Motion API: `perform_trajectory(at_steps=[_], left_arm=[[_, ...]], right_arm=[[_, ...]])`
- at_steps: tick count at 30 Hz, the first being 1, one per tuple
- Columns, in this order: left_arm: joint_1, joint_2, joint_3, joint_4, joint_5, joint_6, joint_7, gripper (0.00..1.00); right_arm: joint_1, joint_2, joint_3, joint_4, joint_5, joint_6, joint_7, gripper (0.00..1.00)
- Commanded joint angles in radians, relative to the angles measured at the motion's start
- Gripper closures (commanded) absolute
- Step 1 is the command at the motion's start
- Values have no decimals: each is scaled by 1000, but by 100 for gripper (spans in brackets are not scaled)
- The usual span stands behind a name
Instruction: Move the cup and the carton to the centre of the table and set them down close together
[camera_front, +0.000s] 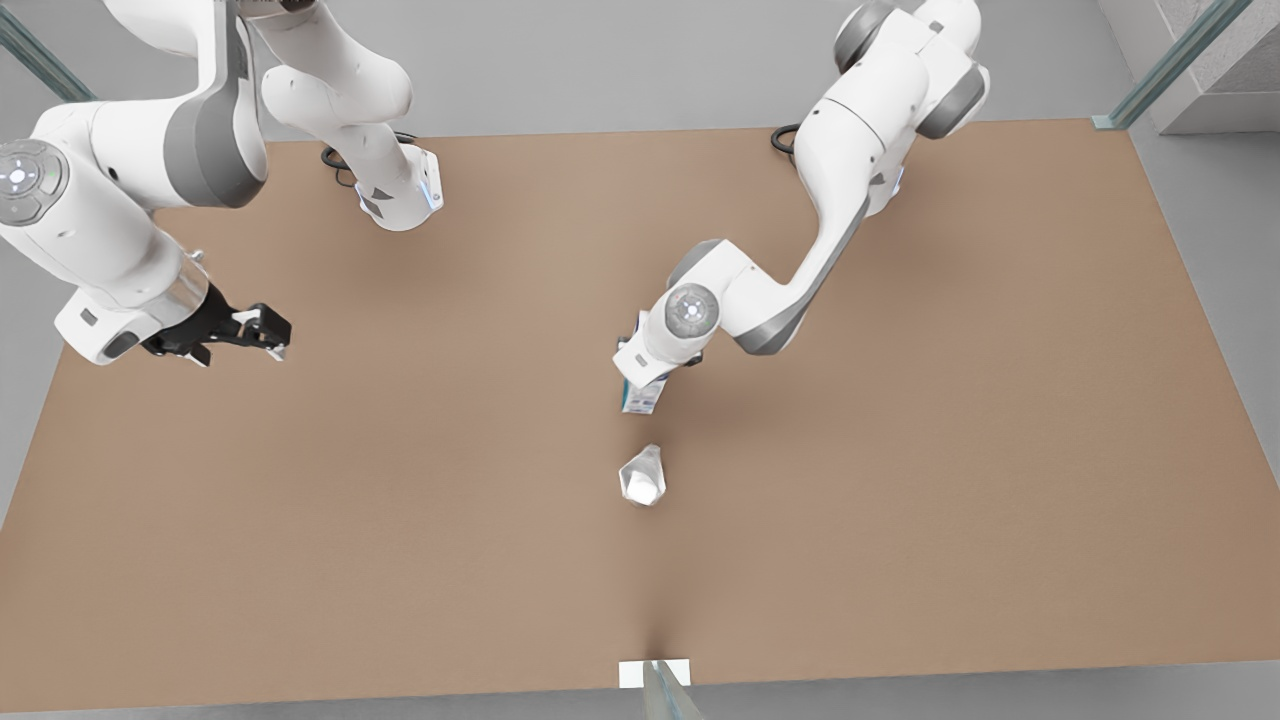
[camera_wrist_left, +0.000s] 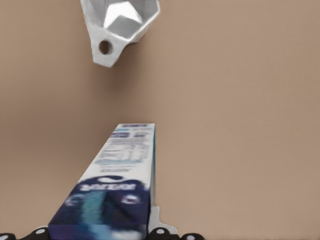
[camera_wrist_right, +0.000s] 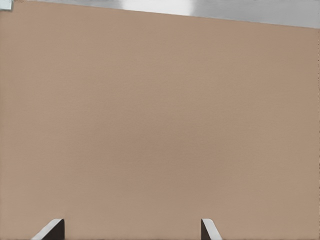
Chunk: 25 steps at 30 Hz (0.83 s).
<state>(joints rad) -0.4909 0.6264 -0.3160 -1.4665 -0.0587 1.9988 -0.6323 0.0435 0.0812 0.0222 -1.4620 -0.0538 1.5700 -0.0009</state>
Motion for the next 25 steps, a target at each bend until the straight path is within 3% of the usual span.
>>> perform_trajectory(at_steps=[1, 8, 12, 14, 15, 16, 17, 18, 21, 25], left_arm=[[0, 1, 0, 0, -1, 0, -1, 0], [-2, -16, 0, 41, 0, -61, -14, 0], [8, -25, 3, 242, 63, -360, -9, 0], [188, -43, 17, 319, 63, -483, 241, 0], [314, -66, 40, 319, 66, -483, 379, 0], [339, -109, 161, 319, 66, -483, 512, 0], [348, -166, 212, 318, 69, -483, 617, 0], [407, -250, 210, 252, 68, -483, 657, 0], [390, -376, 210, 86, 137, -427, 654, 0], [387, -386, 210, 51, 135, -397, 651, 0]], right_arm=[[-11, 0, -1, 2, 0, 1, -1, 0], [-7, 15, -1, 3, 2, 5, 12, 0], [-2, 18, -1, 2, 6, 4, 13, 0], [-4, 18, -1, 2, 5, -1, 9, 0], [-5, 18, -1, 2, 5, -1, 10, 0], [-7, 18, -1, 2, 5, -1, 9, 0], [-8, 18, -1, 2, 5, -1, 7, 0], [-4, 18, -1, 3, 3, -2, 13, 0], [-5, 18, -1, 3, 3, -2, 15, 0], [-8, 18, -1, 3, 5, -2, 15, 0]])
